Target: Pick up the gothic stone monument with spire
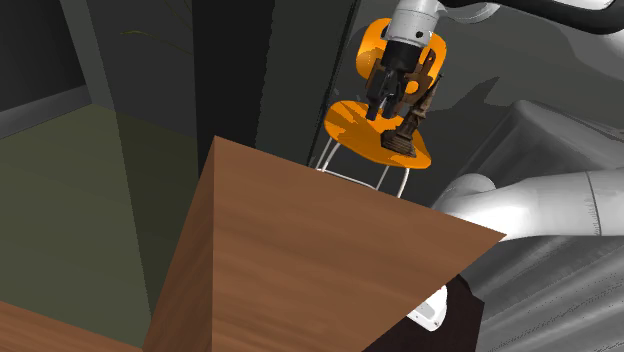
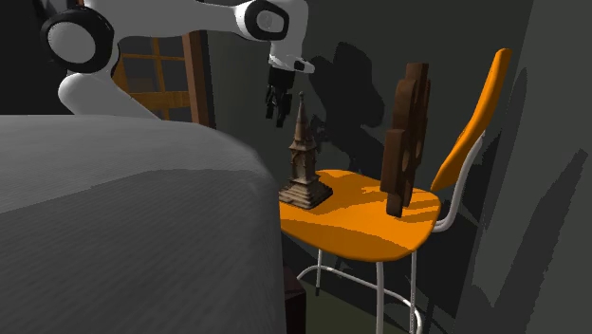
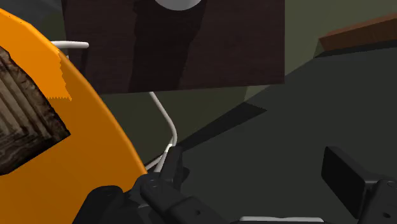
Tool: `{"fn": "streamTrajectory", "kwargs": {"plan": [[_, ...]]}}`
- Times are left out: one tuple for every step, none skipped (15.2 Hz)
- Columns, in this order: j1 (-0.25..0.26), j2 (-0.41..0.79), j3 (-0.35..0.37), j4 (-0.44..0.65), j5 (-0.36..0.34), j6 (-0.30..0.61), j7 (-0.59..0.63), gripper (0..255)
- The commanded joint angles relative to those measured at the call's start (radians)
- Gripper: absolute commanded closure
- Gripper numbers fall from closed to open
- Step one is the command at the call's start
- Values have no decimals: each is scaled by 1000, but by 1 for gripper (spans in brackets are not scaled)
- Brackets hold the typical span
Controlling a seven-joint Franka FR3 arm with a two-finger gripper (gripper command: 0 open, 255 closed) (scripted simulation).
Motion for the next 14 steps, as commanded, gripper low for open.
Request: {"fn": "streamTrajectory", "kwargs": {"plan": [[0,0,0,0,0,0,0,0],[0,-6,-19,0,-29,-10,-42,0],[0,-11,-38,0,-59,-19,-85,0],[0,-15,-58,2,-89,-27,-127,0],[0,-17,-77,5,-119,-34,-171,0],[1,-18,-96,9,-149,-39,-214,0],[2,-17,-116,14,-179,-43,-257,0],[3,-16,-136,20,-210,-46,-301,0],[5,-13,-156,27,-239,-48,-344,0],[7,-9,-175,36,-269,-48,-388,0],[9,-3,-195,45,-298,-47,-432,0],[12,4,-215,55,-326,-45,-476,0],[15,12,-234,67,-354,-42,-519,0],[18,21,-254,79,-381,-37,-563,0]]}}
